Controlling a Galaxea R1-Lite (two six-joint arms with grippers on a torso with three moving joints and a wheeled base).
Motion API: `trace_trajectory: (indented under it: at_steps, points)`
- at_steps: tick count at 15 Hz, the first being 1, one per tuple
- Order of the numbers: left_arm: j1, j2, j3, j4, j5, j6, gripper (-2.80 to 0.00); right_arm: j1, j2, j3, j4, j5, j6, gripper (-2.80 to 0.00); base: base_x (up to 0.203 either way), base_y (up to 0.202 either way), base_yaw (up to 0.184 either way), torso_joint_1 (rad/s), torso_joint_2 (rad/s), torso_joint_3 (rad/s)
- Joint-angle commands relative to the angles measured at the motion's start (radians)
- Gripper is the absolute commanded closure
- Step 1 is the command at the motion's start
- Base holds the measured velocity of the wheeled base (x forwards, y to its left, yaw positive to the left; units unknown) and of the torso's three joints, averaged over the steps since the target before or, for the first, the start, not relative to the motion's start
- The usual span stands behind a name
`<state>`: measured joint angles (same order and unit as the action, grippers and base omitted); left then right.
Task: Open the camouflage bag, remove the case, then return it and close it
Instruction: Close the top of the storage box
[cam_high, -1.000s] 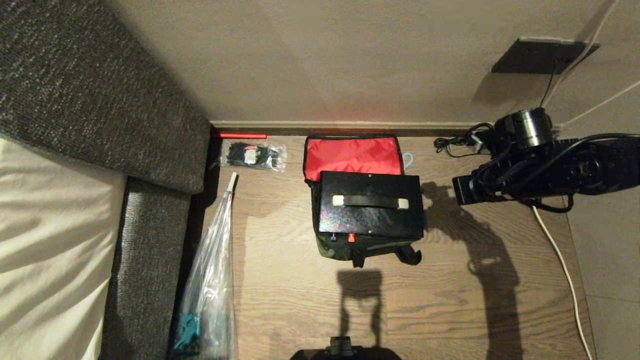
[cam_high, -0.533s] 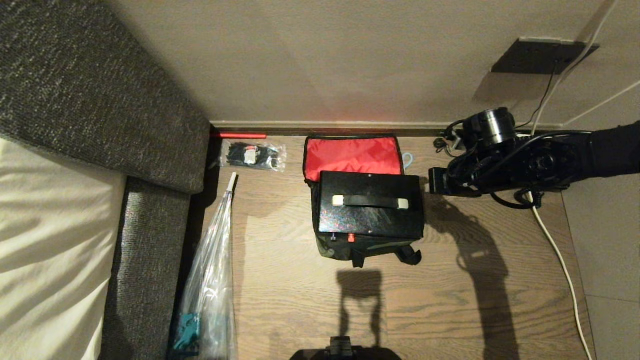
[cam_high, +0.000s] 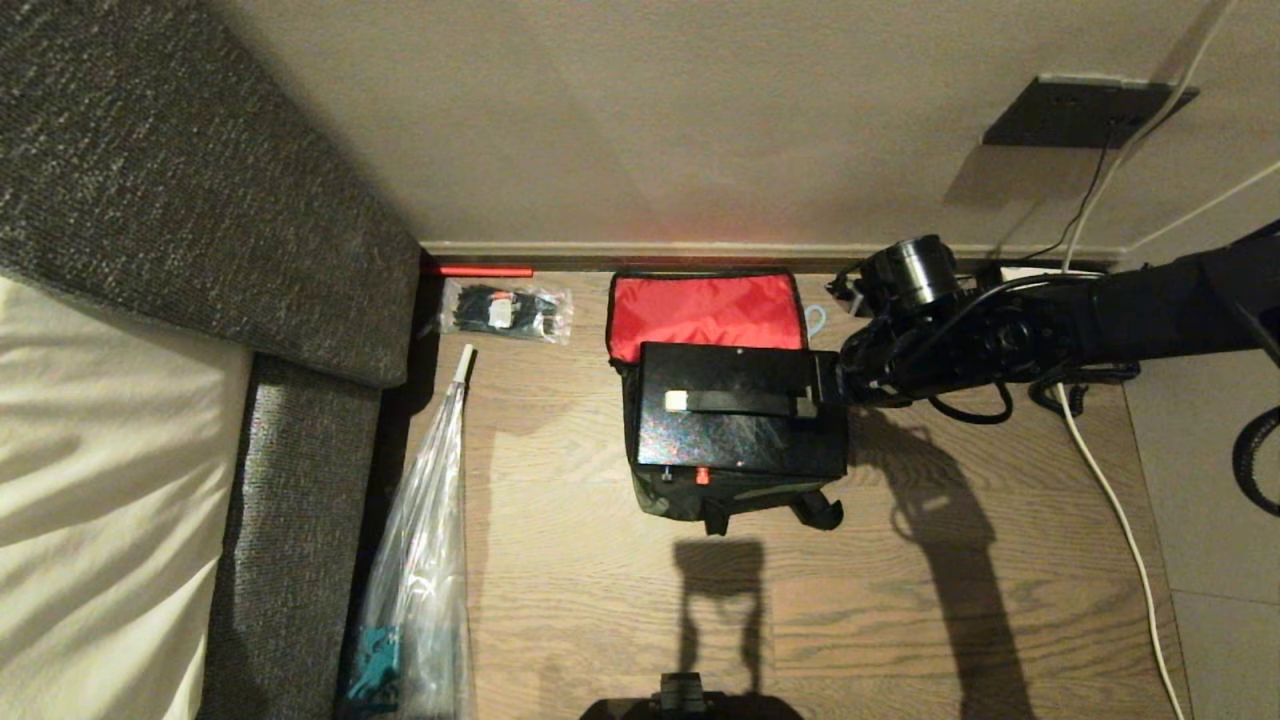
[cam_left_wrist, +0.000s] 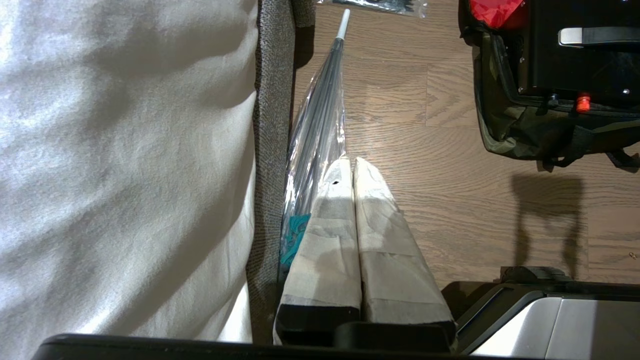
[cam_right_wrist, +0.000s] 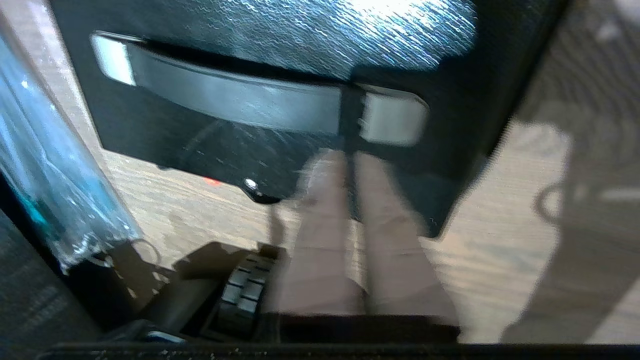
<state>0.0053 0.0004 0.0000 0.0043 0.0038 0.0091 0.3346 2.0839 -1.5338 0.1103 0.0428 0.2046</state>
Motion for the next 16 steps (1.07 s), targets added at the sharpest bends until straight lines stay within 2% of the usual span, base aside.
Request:
trace_trajectory:
  at_steps: [1,7,9,14,16]
  points:
    - [0.001,-0.002,0.003,0.0,0.001,-0.001,0.0,0.022,0.036,-0.031,-0.001,-0.002,-0.008,-2.8,0.0,0.0,0.0,0.0,0.0,0.0]
    - [0.0,-0.002,0.002,0.0,0.001,0.0,0.0,0.076,0.103,-0.096,-0.012,-0.004,0.002,-2.8,0.0,0.0,0.0,0.0,0.0,0.0]
    - [0.001,-0.002,0.003,0.0,0.001,0.0,0.0,0.078,0.135,-0.144,-0.075,-0.003,0.002,-2.8,0.0,0.0,0.0,0.0,0.0,0.0]
    - [0.001,-0.002,0.003,0.0,0.001,-0.001,0.0,0.078,0.126,-0.13,-0.098,0.024,-0.132,-2.8,0.0,0.0,0.0,0.0,0.0,0.0]
    - [0.001,-0.002,0.003,0.0,0.001,0.0,0.0,0.078,0.112,-0.098,-0.089,0.042,-0.162,-2.8,0.0,0.0,0.0,0.0,0.0,0.0]
